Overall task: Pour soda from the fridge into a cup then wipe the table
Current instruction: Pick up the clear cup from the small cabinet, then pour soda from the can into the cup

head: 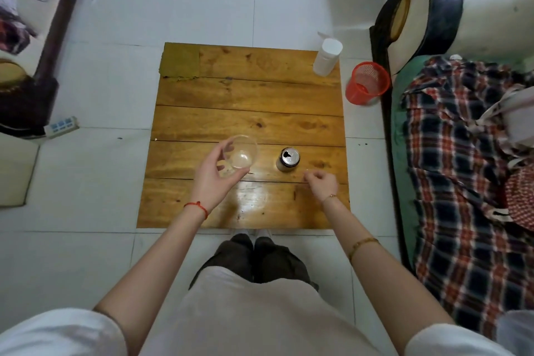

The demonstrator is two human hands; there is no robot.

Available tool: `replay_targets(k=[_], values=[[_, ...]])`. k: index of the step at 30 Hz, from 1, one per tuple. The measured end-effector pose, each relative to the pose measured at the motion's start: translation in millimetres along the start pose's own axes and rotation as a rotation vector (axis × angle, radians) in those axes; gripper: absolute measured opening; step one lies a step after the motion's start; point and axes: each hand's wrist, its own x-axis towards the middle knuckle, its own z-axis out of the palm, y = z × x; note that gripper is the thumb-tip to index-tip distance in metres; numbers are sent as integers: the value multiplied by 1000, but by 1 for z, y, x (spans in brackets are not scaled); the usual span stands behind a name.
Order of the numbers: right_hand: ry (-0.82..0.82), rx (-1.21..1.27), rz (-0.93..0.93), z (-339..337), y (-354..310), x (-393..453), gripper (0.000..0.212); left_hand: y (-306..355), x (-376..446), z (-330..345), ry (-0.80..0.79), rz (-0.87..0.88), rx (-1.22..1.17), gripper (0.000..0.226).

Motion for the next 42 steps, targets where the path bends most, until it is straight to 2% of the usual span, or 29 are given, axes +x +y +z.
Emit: replay_targets(k=[4, 12, 23, 25, 35, 42], values=[[48, -107, -52, 14, 11, 35, 36, -27, 16, 15, 0, -28, 35, 72], [19, -231, -178, 63, 55, 98, 68, -93, 44, 50, 0, -114, 3, 71], [155, -45, -312, 109, 78, 151, 85, -151, 65, 80, -14, -156, -6, 74], [154, -23, -348, 113, 78, 152, 82, -154, 65, 79, -10, -153, -11, 73], [129, 100, -390, 89, 55, 115, 66, -122, 49, 50, 15, -121, -57, 69], [60, 133, -496, 43, 0, 37, 70, -58, 26, 6, 0, -37, -5, 68]])
